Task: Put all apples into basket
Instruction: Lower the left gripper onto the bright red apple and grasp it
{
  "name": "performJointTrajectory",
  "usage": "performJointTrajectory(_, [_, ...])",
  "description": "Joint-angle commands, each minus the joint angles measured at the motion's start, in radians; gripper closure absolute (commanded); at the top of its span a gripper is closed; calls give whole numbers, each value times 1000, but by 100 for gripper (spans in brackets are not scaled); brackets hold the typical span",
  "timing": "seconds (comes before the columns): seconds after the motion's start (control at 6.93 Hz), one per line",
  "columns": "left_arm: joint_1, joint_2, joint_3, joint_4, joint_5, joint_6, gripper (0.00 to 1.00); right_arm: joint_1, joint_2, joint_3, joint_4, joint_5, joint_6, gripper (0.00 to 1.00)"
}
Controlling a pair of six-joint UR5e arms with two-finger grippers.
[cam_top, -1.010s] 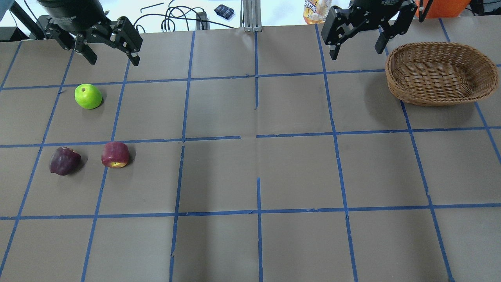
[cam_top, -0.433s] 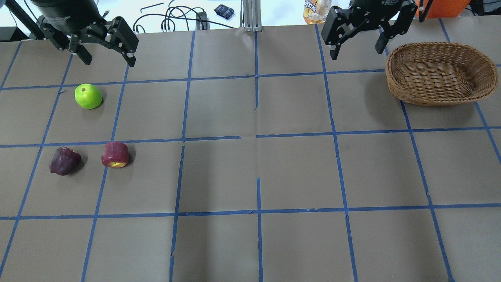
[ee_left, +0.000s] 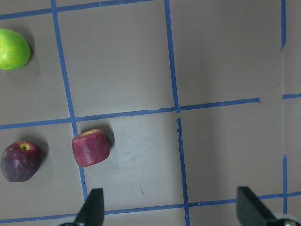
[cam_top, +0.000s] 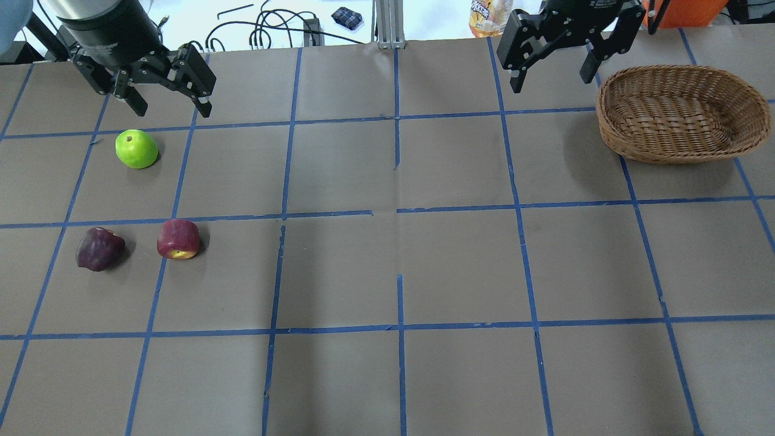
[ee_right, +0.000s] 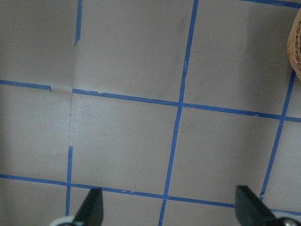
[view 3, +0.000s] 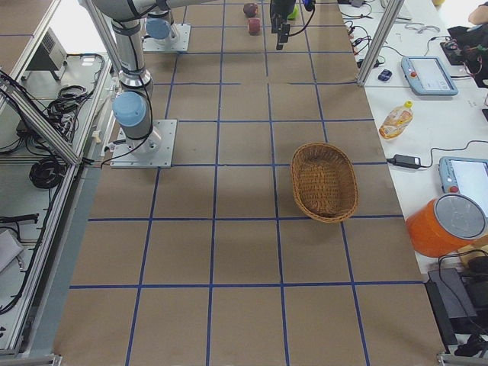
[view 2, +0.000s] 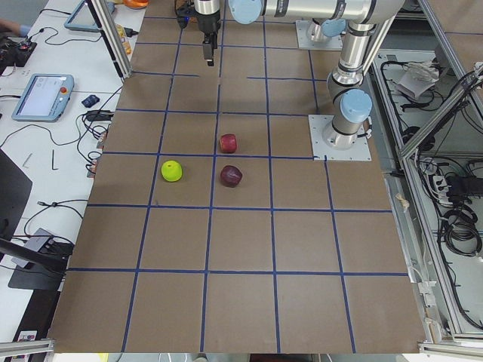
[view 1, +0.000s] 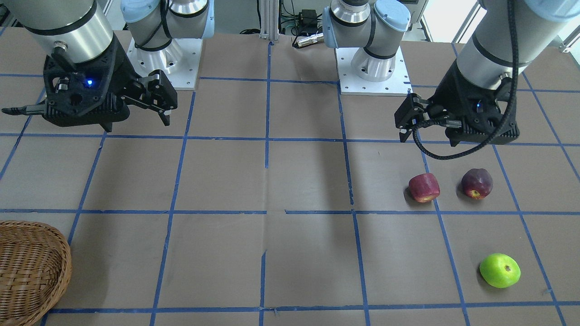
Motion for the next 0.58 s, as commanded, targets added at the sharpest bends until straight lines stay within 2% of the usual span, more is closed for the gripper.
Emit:
performJointTrajectory(0.0, [85,-41,-159,156,-2,145,0,0,0,1,-1,2,-1,0])
performJointTrajectory(0.29, [226,-90,-299,236,8,166,0,0,0,1,-1,5,-1,0])
performJointTrajectory(0.43, [239,-116,-324,310,12,166,0,0,0,1,0,3,-1,0])
